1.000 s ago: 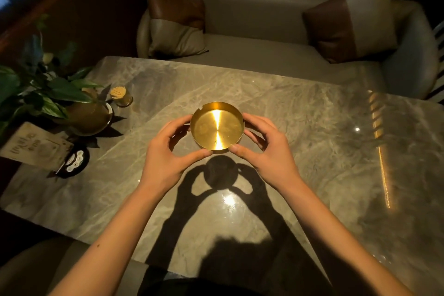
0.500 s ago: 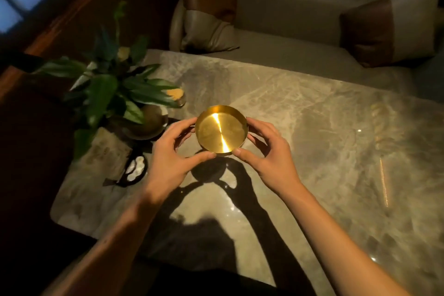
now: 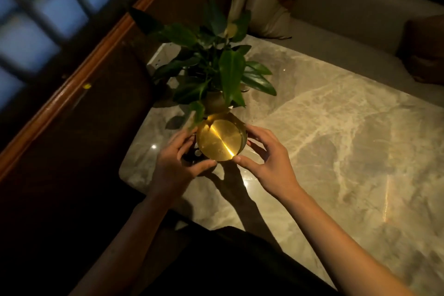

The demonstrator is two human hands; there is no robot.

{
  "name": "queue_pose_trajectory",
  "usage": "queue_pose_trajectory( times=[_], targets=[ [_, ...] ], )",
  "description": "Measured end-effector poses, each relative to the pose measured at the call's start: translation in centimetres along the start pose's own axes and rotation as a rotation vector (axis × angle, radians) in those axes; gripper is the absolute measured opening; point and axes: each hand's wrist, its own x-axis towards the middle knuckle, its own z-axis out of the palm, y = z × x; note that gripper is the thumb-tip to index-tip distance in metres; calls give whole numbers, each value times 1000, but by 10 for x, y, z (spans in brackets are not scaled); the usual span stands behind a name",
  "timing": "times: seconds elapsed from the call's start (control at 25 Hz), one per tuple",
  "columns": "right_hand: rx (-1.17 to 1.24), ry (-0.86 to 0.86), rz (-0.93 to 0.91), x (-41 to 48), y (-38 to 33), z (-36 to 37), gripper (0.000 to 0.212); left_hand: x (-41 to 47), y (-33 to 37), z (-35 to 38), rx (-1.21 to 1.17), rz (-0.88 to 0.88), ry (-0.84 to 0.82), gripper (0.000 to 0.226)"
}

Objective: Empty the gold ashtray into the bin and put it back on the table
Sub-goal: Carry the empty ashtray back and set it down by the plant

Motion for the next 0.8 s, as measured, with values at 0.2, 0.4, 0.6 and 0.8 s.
queue_pose_trajectory(
  times=[0.2,0.4,0.6,0.8],
  targets=[
    [-27,-78,44,0,12,42,66,-16,-31,-28,112,8,23,84],
    [-25,-98,53,-5,18,57,65,-32,-50,-40,21,36,37,83],
    [-66,-138,67,-12,23,52,68,-47,-52,-29,22,0,65,78],
    [-98,-179,93,-18,33,58,69,-59,-63,-23,27,-67,72,74]
  ],
)
